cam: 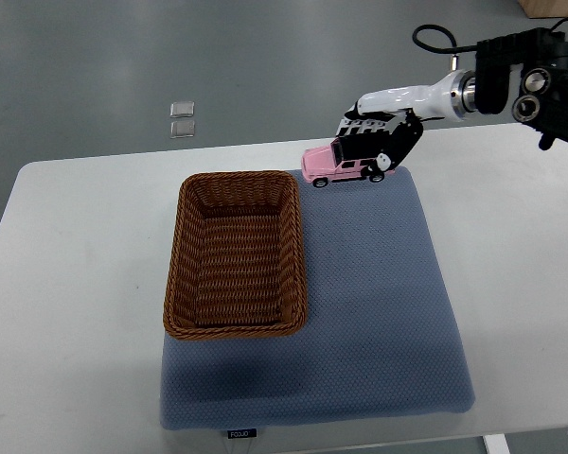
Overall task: Place pink car in brown basket
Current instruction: 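Lift the pink car and carry it over the brown basket, then lower the car into the basket and open the right hand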
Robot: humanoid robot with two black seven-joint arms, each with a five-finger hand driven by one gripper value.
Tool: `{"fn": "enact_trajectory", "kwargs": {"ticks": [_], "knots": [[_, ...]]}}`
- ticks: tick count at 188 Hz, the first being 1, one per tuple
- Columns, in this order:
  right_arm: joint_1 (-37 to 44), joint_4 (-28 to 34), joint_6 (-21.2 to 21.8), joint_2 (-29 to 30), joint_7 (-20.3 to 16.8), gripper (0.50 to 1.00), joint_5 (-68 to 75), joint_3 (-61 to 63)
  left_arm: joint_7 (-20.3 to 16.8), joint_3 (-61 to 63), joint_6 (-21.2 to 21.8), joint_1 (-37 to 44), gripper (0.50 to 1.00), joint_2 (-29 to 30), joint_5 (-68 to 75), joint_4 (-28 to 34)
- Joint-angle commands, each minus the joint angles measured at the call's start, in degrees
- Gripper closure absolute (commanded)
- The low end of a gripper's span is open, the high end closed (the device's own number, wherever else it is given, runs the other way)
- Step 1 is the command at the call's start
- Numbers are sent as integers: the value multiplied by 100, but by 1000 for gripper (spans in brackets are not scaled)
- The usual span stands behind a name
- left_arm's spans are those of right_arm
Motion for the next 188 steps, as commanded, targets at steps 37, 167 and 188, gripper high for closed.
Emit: {"fn": "enact_trajectory", "kwargs": {"ticks": [37, 167, 188], "knots": [[-180, -1190, -201, 1895, 2, 1000, 64, -65, 5, -2, 4, 0, 500, 0, -1, -151], [-989, -1735, -842, 2625, 2, 660, 64, -4, 5, 7, 4, 0, 500, 0, -10, -238], [-989, -1735, -842, 2581, 2, 603, 100, 49, 5, 7, 4, 0, 500, 0, -10, -230]]}}
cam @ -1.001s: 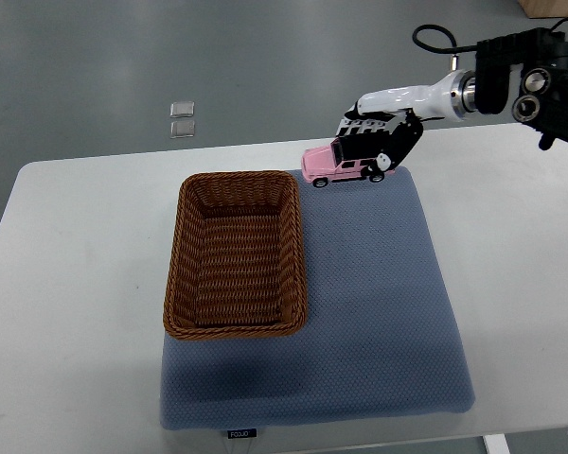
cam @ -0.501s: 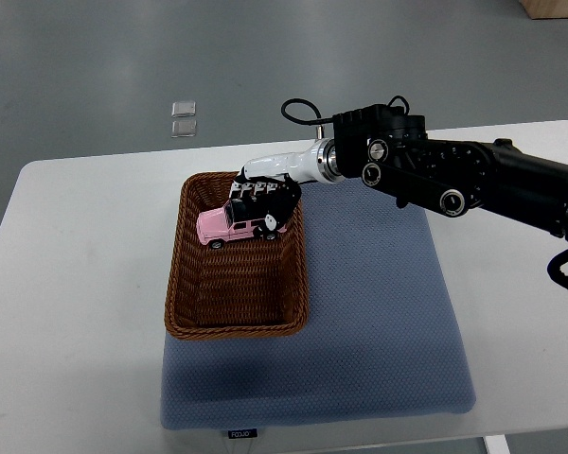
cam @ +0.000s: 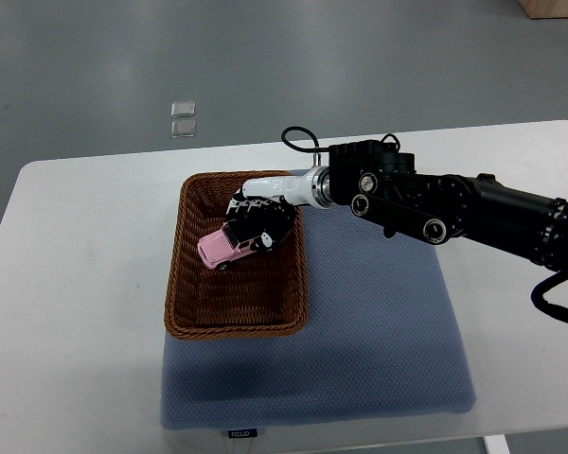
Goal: Place pink car in brown basket
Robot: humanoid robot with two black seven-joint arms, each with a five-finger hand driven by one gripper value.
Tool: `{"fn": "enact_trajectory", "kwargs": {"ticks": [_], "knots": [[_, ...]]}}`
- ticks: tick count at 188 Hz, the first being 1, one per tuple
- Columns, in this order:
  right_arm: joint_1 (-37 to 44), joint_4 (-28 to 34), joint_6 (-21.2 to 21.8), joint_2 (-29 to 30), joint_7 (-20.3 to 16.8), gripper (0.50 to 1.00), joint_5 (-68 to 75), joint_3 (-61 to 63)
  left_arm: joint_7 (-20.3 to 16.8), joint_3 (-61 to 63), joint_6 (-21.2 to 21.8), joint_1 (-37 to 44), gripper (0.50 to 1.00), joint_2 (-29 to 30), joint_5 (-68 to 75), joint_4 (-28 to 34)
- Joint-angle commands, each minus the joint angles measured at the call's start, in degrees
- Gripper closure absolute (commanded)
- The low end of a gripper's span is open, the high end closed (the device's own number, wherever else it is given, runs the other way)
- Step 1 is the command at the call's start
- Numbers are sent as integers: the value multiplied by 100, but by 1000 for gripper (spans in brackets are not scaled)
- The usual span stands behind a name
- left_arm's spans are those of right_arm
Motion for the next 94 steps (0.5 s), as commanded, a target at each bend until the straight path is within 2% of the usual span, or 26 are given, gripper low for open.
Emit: {"fn": "enact_trajectory", "kwargs": {"ticks": [1, 25, 43, 59, 94], "knots": [[-4, 0, -4, -42, -1, 603, 34, 50, 0, 5, -1, 0, 500, 0, 1, 6], [-4, 0, -48, -174, 8, 603, 131, 217, 0, 14, -1, 0, 500, 0, 1, 15], [-74, 0, -119, -402, 8, 603, 429, 937, 0, 14, -1, 0, 500, 0, 1, 6], [-461, 0, -127, -762, 43, 603, 878, 1825, 0, 22, -1, 0, 500, 0, 1, 6], [-1586, -9, -83, -1079, 667, 601, 2266, 4128, 0, 22, -1, 0, 500, 0, 1, 6]]}}
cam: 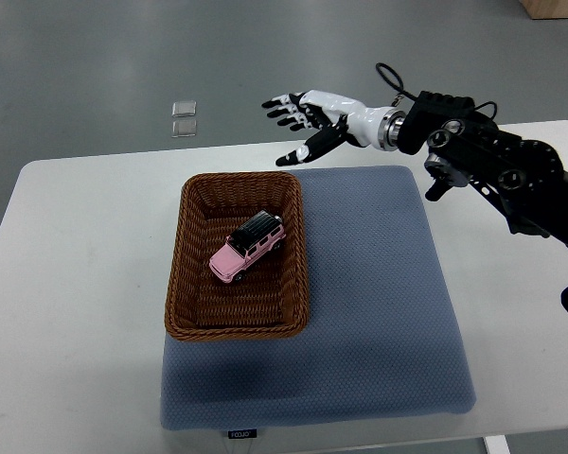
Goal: Place pink car in brown basket
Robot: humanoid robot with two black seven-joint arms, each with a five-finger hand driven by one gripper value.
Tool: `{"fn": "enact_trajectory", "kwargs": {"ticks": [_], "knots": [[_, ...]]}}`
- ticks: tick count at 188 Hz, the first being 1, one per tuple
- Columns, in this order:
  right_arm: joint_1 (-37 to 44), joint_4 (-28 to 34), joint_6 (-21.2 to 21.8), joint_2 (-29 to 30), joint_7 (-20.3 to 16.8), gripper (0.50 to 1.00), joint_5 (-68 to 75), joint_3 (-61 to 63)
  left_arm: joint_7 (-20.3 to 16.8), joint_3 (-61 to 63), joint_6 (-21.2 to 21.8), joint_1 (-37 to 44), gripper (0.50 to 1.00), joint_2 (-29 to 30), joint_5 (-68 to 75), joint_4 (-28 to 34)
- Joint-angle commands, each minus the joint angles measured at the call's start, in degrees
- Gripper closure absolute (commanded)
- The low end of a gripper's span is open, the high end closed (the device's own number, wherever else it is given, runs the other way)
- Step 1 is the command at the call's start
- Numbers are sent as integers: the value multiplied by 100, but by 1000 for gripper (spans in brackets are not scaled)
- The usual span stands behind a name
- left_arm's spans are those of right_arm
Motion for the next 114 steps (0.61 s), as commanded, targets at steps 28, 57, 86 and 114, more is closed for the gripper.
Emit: {"fn": "enact_trajectory", "kwargs": {"ticks": [28, 57, 86, 114], "knots": [[-1638, -42, 2, 0, 625, 601, 2466, 2573, 0, 0, 0, 0, 500, 0, 1, -9], [-1972, -367, 55, 123, 634, 599, 4092, 2740, 0, 0, 0, 0, 500, 0, 1, 0], [-2156, -639, 73, 220, 634, 597, 4487, 2723, 0, 9, 0, 0, 500, 0, 1, 8], [-2209, -666, 152, 290, 634, 597, 4461, 2714, 0, 17, 0, 0, 500, 0, 1, 0]]}}
